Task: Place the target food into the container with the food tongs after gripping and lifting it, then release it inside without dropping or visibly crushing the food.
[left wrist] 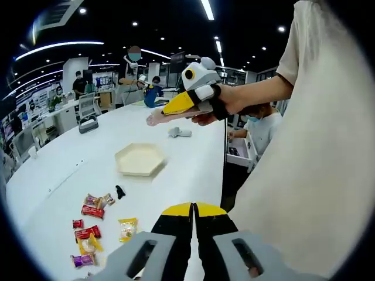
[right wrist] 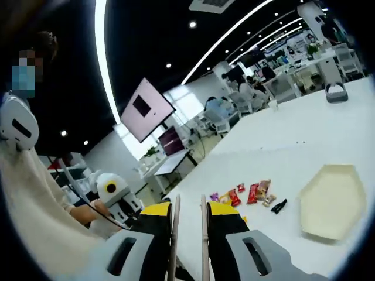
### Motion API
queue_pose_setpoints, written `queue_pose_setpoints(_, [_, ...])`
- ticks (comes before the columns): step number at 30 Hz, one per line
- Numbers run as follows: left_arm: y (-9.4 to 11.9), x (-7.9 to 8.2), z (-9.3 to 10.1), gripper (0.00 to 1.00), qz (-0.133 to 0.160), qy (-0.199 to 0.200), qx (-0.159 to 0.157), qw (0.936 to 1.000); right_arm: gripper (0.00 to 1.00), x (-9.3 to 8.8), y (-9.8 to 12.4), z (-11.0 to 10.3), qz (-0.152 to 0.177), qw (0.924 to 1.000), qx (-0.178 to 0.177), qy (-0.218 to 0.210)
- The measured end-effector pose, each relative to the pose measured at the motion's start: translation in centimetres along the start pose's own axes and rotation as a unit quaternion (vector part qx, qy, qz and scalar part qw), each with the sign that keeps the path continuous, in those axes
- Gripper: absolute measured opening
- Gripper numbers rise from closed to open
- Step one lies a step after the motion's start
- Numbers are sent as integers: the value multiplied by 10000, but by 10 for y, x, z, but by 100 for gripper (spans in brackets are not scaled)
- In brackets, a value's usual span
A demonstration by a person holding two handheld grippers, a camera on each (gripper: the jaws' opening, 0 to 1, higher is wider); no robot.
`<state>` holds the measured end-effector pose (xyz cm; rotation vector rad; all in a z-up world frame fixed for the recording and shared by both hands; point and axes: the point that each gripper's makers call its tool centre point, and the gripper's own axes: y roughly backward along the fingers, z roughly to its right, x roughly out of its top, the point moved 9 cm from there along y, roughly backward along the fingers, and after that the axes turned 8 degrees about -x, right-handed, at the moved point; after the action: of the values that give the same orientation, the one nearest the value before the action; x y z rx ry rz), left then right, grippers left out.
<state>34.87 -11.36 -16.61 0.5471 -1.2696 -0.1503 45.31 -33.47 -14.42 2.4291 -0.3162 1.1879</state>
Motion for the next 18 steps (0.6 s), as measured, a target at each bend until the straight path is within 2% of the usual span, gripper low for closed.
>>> queue_pose_setpoints(8, [1, -6, 3, 0, 27, 115, 38, 9999, 23, -10, -12, 1, -165, 9991, -220, 337])
queue_pose_setpoints(18, [4, -12, 5, 0, 63, 233, 122, 9996, 24, -12, -21, 3, -290, 9977, -196, 581])
